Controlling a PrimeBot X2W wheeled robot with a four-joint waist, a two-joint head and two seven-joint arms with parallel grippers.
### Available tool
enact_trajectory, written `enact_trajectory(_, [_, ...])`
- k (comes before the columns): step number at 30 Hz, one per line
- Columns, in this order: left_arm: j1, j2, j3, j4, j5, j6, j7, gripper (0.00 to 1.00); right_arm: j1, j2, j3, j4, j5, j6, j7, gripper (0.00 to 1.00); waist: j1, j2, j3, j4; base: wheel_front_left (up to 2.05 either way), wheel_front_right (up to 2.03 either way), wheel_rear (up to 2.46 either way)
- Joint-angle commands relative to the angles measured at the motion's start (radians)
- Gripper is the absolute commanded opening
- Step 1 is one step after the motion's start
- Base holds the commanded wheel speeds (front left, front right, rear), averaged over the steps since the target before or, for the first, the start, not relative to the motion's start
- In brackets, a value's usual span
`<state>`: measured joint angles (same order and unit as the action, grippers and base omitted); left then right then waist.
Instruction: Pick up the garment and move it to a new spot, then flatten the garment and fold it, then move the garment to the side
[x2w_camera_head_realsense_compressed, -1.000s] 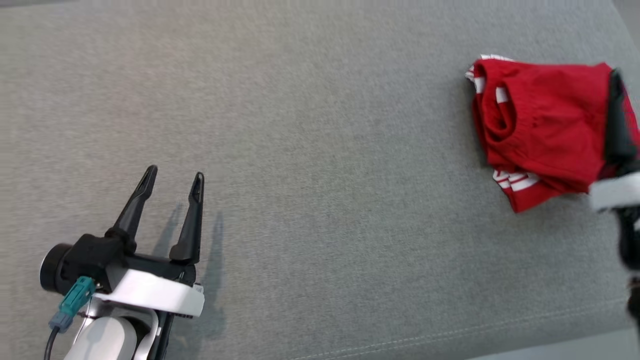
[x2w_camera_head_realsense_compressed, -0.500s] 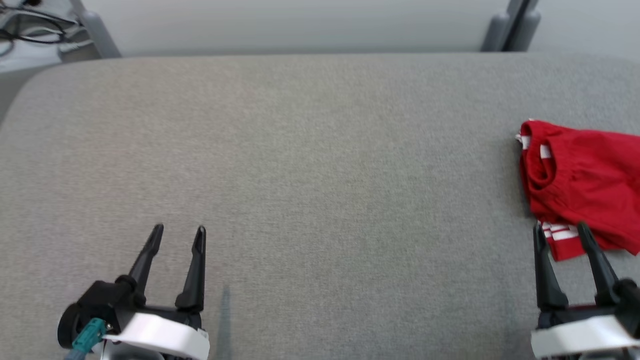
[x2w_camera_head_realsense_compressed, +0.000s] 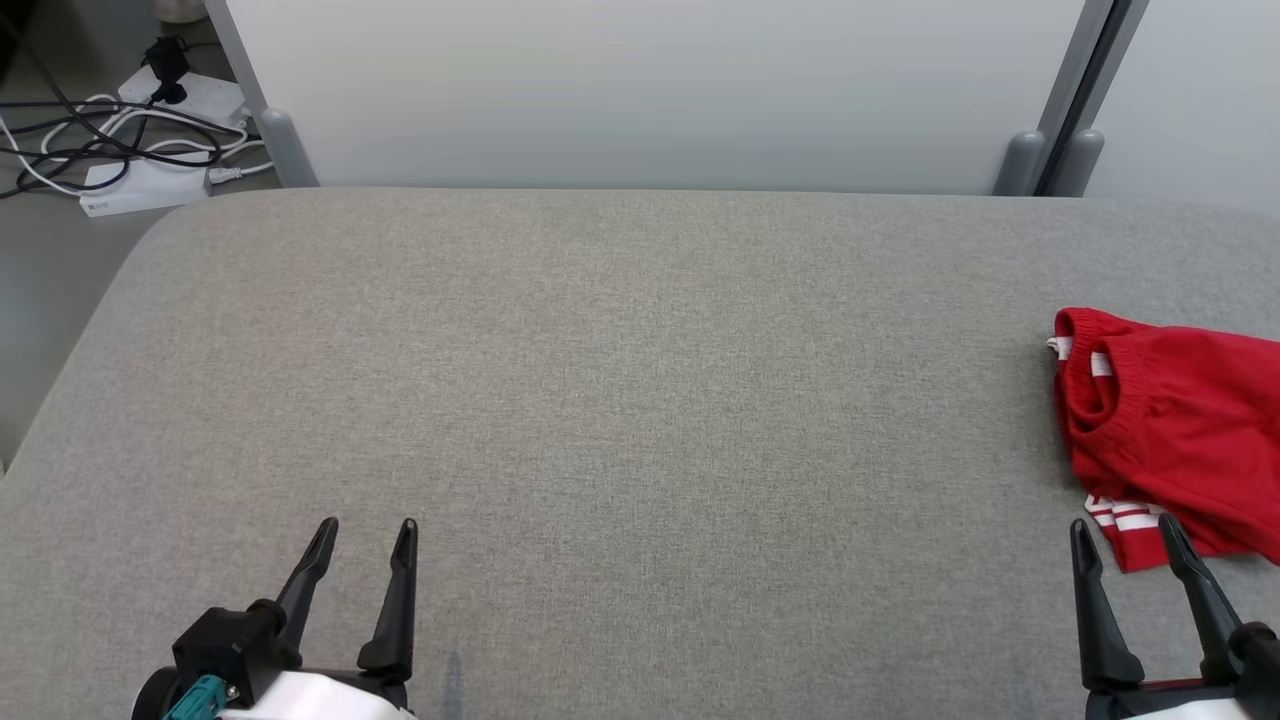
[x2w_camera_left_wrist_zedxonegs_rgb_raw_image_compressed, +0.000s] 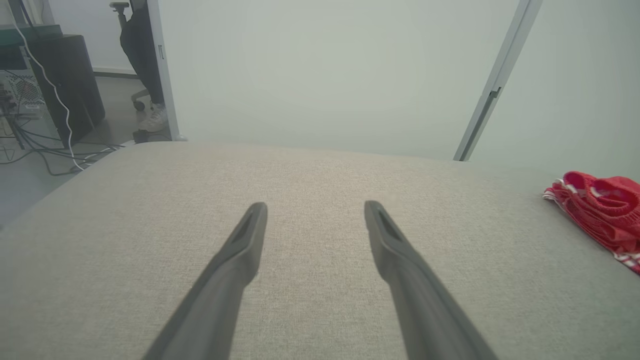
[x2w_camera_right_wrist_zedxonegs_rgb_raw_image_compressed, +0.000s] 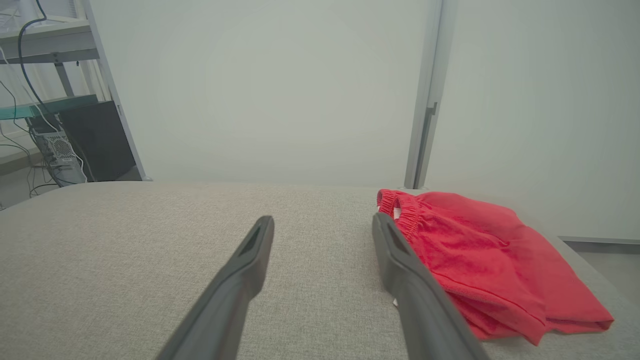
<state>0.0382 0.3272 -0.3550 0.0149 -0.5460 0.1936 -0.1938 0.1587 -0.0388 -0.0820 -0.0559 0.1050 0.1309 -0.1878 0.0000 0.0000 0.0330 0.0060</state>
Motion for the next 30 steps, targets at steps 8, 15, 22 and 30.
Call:
enact_trajectory(8, [-0.029,0.011,0.029,-0.008,-0.006,-0.005,0.0,1.0,-0.003,-0.012,0.029,-0.044,-0.001,0.0,0.013,1.0,0.0,0.0,-0.007,-0.003,0.0,0.0,0.0])
enact_trajectory(15, [0.002,-0.007,-0.014,0.038,-0.001,-0.008,0.001,0.0,0.016,0.005,0.005,0.011,0.008,0.0,0.013,0.0,0.0,0.0,-0.008,-0.004,0.0,0.0,0.0])
enact_trajectory(22, [-0.001,-0.022,0.007,0.046,-0.06,-0.023,0.015,0.0,0.008,0.0,0.011,0.023,0.092,0.0,0.021,0.0,0.0022,0.0,-0.011,-0.004,0.0,0.0,0.0])
enact_trajectory(30, [-0.012,-0.036,0.035,0.061,-0.131,-0.043,0.032,0.0,-0.014,-0.008,0.017,0.045,0.197,0.0,0.033,0.0,0.0,0.0,-0.011,-0.004,0.0,0.0,0.0])
